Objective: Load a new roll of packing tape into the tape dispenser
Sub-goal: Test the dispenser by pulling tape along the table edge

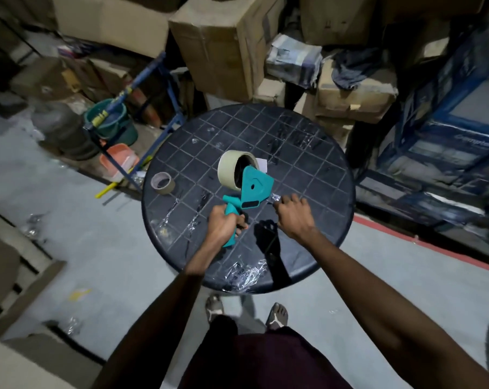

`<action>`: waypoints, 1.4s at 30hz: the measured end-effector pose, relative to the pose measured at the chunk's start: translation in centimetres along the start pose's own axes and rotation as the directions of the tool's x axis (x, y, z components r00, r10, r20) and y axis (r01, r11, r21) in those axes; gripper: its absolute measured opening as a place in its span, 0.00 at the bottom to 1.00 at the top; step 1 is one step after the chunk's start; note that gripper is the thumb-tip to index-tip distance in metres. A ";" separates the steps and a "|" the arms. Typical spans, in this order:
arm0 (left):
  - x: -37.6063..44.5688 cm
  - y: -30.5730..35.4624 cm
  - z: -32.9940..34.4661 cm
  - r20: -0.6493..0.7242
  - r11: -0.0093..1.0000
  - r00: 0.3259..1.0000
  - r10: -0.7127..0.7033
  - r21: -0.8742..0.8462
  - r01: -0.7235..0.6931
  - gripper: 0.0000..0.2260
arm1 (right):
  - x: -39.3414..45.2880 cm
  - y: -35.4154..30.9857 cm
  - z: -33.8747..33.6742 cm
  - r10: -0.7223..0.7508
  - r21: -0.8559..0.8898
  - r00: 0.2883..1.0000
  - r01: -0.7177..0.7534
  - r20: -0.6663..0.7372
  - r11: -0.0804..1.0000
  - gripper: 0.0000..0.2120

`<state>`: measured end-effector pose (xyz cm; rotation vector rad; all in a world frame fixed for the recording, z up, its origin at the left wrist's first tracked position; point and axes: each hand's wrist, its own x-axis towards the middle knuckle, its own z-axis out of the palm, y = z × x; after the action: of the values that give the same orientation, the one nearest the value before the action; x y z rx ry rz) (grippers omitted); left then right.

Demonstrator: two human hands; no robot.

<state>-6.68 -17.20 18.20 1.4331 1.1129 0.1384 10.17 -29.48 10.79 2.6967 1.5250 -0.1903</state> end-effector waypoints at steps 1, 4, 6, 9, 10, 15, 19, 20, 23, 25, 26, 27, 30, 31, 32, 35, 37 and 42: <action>-0.4 0.0 0.2 -0.005 1.000 1.000 0.006 0.019 -0.006 0.08 | -0.2 0.2 -0.1 0.028 0.171 1.000 -0.027 -0.003 0.985 0.11; -1.9 0.1 0.7 -0.020 0.998 1.000 0.020 0.054 -0.019 0.08 | -0.6 0.3 -1.0 0.160 0.804 0.928 -0.372 0.337 0.463 0.17; -2.7 -0.3 0.9 -0.025 0.997 0.999 0.025 0.075 -0.023 0.08 | -0.8 0.4 -1.3 0.092 0.847 0.857 -0.516 0.508 0.125 0.30; -4.0 -1.2 1.0 -0.008 0.996 1.000 0.029 0.085 -0.028 0.08 | -1.7 0.0 -1.5 -0.045 0.834 0.835 -0.550 0.548 -0.043 0.29; -4.6 -1.5 1.0 -0.001 0.995 0.999 0.035 0.089 -0.035 0.08 | -2.1 -0.4 -1.7 -0.081 0.824 0.828 -0.561 0.555 -0.084 0.25; -8.1 -3.8 0.2 0.006 0.996 0.998 0.062 0.067 -0.062 0.10 | -5.4 -2.5 -2.6 -0.150 0.739 0.774 -0.633 0.616 -0.231 0.19; -11.4 -6.6 -0.7 -0.015 0.998 0.998 0.059 0.032 -0.059 0.10 | -8.3 -3.7 -2.4 -0.157 0.724 0.751 -0.660 0.642 -0.201 0.17; -12.2 -7.3 -0.9 -0.018 0.998 0.998 0.057 0.029 -0.056 0.10 | -8.9 -4.0 -2.2 -0.146 0.734 0.755 -0.656 0.639 -0.177 0.16; -14.0 -9.4 -1.4 -0.033 0.998 0.997 0.064 0.014 -0.063 0.11 | -10.3 -5.2 -1.5 -0.105 0.769 0.774 -0.633 0.625 -0.094 0.15; -14.9 -10.9 -1.8 -0.039 0.998 0.997 0.062 0.000 -0.062 0.11 | -11.2 -6.2 -1.2 -0.088 0.773 0.774 -0.632 0.627 -0.056 0.14; -15.3 -11.6 -2.0 -0.044 0.998 0.997 0.057 -0.006 -0.057 0.11 | -11.5 -6.7 -1.2 -0.082 0.777 0.776 -0.629 0.626 -0.027 0.13; -15.6 -12.2 -2.2 -0.055 0.999 0.997 0.053 -0.008 -0.053 0.10 | -11.8 -7.1 -1.2 -0.087 0.782 0.779 -0.623 0.621 0.006 0.12; -16.7 -13.3 -2.9 -0.083 0.999 0.996 0.037 -0.013 -0.038 0.10 | -12.2 -8.2 -1.0 -0.115 0.796 0.788 -0.603 0.605 0.061 0.11; -17.0 -13.6 -3.1 -0.091 0.999 0.995 0.036 -0.016 -0.037 0.10 | -12.3 -8.5 -0.9 -0.108 0.804 0.796 -0.591 0.595 0.071 0.10; -17.3 -13.8 -3.3 -0.098 0.999 0.995 0.031 -0.020 -0.033 0.10 | -12.3 -8.8 -0.8 -0.089 0.815 0.810 -0.573 0.579 0.090 0.10; -17.3 -14.9 -3.8 -0.129 1.000 0.992 0.012 -0.013 -0.014 0.10 | -11.7 -9.9 -0.6 0.013 0.859 0.881 -0.464 0.473 0.218 0.05; -17.3 -15.4 -3.6 -0.155 0.999 0.988 0.014 0.034 -0.008 0.11 | -11.3 -10.4 -0.2 0.062 0.851 0.926 -0.367 0.373 0.376 0.03; -16.9 -16.6 -1.9 -0.198 0.989 0.980 0.027 0.148 0.003 0.10 | -10.2 -7.9 2.5 0.024 0.674 0.995 -0.084 0.097 0.734 0.05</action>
<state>-25.62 -30.88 13.81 1.5847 1.3010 0.2163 -2.04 -34.29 9.81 3.1845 1.5740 -1.0430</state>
